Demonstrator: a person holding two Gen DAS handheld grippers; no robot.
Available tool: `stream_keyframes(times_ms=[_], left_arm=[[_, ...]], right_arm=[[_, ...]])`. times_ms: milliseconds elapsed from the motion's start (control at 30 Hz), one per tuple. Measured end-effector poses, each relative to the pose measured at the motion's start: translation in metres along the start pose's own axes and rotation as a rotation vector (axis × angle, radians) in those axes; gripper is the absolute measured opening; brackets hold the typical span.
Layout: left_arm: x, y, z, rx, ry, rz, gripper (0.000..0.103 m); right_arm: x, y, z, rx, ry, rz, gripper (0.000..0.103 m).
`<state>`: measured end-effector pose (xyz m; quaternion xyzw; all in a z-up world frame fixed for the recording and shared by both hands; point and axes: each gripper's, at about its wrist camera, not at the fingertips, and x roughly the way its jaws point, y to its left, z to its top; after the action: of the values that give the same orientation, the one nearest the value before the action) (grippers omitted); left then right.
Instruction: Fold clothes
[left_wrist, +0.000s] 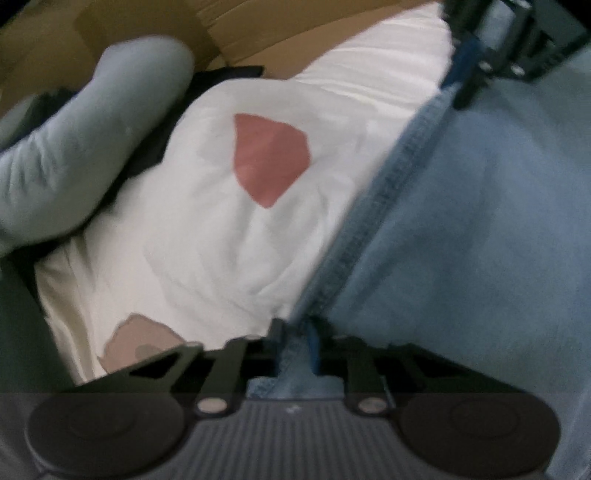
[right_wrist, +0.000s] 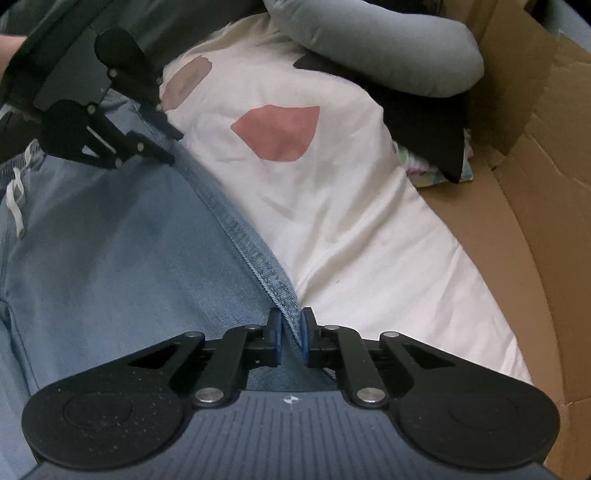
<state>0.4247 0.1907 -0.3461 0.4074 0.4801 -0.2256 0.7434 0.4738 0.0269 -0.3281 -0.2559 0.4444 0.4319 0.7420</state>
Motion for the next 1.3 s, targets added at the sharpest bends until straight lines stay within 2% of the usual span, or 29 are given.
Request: stream_keyframes(times_ms=[67, 267, 367, 400, 467, 567, 600, 733, 967, 1033, 1100, 1167, 1300], left_arm=[[-0.004, 0.002, 0.000, -0.007, -0.013, 0.006, 0.005], [-0.006, 0.013, 0.000, -0.071, -0.044, 0.007, 0.004], [0.005, 0.009, 0.001, -0.109, -0.036, 0.028, 0.010], [0.007, 0.011, 0.002, -0.145, -0.035, 0.030, 0.013], [0.006, 0.021, -0.001, -0.236, -0.038, -0.001, 0.014], [-0.005, 0.034, -0.007, -0.276, -0.049, -0.025, 0.024], [-0.010, 0.037, -0.011, -0.272, -0.053, -0.017, 0.025], [-0.025, 0.053, -0.035, -0.309, -0.057, -0.019, 0.025], [-0.009, 0.055, -0.073, -0.347, 0.052, -0.016, 0.026], [-0.002, 0.060, -0.077, -0.402, 0.061, -0.003, 0.024], [0.004, 0.065, -0.078, -0.467, 0.070, 0.002, 0.018], [0.011, 0.067, -0.074, -0.509, 0.077, 0.008, 0.018], [0.024, 0.065, -0.064, -0.521, 0.107, 0.038, 0.019]], right_arm=[[0.001, 0.007, 0.003, -0.042, 0.008, -0.031, 0.007], [0.002, 0.008, 0.010, -0.056, 0.011, -0.089, 0.006], [0.016, 0.010, 0.011, -0.032, 0.040, -0.130, 0.009], [0.021, 0.011, 0.012, -0.019, 0.053, -0.145, 0.015], [0.017, 0.002, 0.013, 0.049, 0.037, -0.125, 0.027], [-0.002, -0.024, 0.008, 0.169, -0.023, -0.058, 0.031], [-0.010, -0.033, 0.005, 0.198, -0.048, -0.044, 0.031], [-0.036, -0.060, -0.019, 0.216, -0.057, -0.063, 0.031], [-0.054, -0.100, -0.095, 0.253, 0.026, -0.153, 0.031], [-0.058, -0.108, -0.113, 0.280, 0.041, -0.180, 0.034], [-0.059, -0.114, -0.129, 0.301, 0.065, -0.215, 0.034], [-0.055, -0.115, -0.139, 0.306, 0.096, -0.257, 0.034], [-0.048, -0.113, -0.145, 0.335, 0.088, -0.310, 0.035]])
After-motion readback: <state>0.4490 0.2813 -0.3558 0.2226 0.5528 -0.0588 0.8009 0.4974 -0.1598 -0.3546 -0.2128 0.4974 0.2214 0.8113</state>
